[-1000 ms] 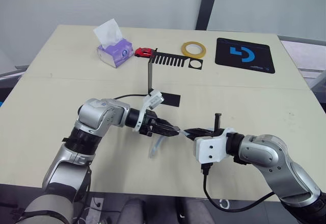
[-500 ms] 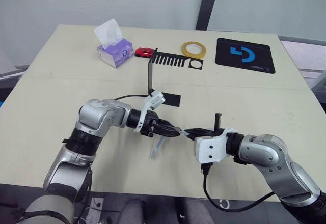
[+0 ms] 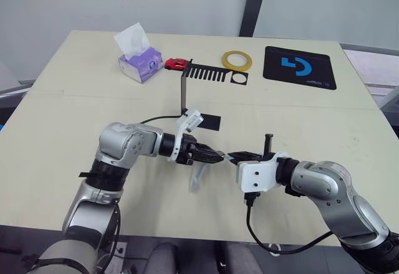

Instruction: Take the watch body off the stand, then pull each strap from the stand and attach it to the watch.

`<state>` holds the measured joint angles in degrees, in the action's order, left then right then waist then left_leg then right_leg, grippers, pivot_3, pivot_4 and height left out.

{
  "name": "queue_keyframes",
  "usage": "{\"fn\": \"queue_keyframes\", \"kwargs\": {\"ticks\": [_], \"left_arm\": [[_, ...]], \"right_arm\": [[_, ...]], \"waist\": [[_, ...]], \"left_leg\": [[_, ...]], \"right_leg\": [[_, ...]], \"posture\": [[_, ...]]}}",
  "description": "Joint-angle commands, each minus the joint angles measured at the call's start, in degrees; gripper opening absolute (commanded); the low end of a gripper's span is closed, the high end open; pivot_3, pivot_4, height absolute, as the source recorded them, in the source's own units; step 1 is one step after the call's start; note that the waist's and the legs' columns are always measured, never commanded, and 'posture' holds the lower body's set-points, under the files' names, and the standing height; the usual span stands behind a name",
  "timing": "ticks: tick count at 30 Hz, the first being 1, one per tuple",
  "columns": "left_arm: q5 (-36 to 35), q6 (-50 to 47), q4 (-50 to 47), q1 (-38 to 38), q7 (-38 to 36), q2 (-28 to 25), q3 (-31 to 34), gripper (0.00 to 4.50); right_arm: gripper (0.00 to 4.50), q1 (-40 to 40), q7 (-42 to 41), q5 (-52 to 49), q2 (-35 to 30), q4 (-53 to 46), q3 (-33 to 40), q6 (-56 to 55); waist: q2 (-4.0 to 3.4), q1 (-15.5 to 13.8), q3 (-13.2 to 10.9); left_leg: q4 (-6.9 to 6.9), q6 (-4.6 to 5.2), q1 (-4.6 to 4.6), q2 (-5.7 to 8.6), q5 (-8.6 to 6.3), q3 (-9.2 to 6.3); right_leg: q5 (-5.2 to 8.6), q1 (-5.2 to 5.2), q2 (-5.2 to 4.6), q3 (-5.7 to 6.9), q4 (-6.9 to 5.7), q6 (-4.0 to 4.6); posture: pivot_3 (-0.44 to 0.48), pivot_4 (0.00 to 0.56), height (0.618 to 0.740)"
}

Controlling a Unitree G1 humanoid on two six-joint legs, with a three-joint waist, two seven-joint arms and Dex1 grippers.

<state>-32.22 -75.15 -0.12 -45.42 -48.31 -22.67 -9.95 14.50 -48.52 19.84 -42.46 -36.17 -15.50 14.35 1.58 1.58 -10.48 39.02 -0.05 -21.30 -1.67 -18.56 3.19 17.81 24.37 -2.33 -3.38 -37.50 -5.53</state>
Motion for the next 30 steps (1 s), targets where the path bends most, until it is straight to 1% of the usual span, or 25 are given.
{"fn": "queue_keyframes", "kwargs": {"ticks": [1, 8, 14, 30], "left_arm": [[-3.12, -0.64, -3.90, 0.04, -0.32, 1.17, 0.86, 1.69], [-3.20, -1.13, -3.84, -0.11, 1.16, 2.56, 2.24, 1.69], [-4.86, -2.75, -3.84, -0.59, 1.31, 3.86, 4.21, 1.69], [-5.00, -2.96, -4.96, -0.09, 1.03, 3.56, 3.25, 1.69]], "right_arm": [[0.00, 1.32, -0.46, 0.47, 0.74, -1.02, -0.95, -0.17], [0.00, 2.00, -1.12, 0.92, 1.30, -1.04, -1.15, 0.72], [0.00, 1.23, -1.54, 0.86, 1.17, -1.43, -0.97, 1.09], [0.00, 2.01, -1.40, 1.32, 1.29, -0.57, -0.64, 1.55]], "waist": [[0.00, -0.01, 0.00], [0.00, -0.03, 0.00], [0.00, 0.01, 0.00], [0.00, -0.02, 0.00]], "left_leg": [[0.00, -0.01, 0.00, 0.00, 0.01, 0.00], [0.00, -0.04, 0.00, 0.01, 0.02, 0.00], [0.00, -0.04, 0.00, 0.01, 0.02, 0.00], [0.00, -0.13, 0.00, 0.00, 0.04, 0.00]], "right_leg": [[0.00, 0.00, 0.00, 0.00, 0.00, 0.00], [0.00, 0.00, -0.03, 0.02, 0.00, 0.00], [0.00, 0.00, -0.03, 0.02, 0.00, 0.00], [0.00, 0.00, -0.04, 0.02, 0.01, 0.00]], "posture": [[0.000, 0.150, 0.738], [0.000, 0.150, 0.738], [0.000, 0.150, 0.738], [0.000, 0.150, 0.738]]}}
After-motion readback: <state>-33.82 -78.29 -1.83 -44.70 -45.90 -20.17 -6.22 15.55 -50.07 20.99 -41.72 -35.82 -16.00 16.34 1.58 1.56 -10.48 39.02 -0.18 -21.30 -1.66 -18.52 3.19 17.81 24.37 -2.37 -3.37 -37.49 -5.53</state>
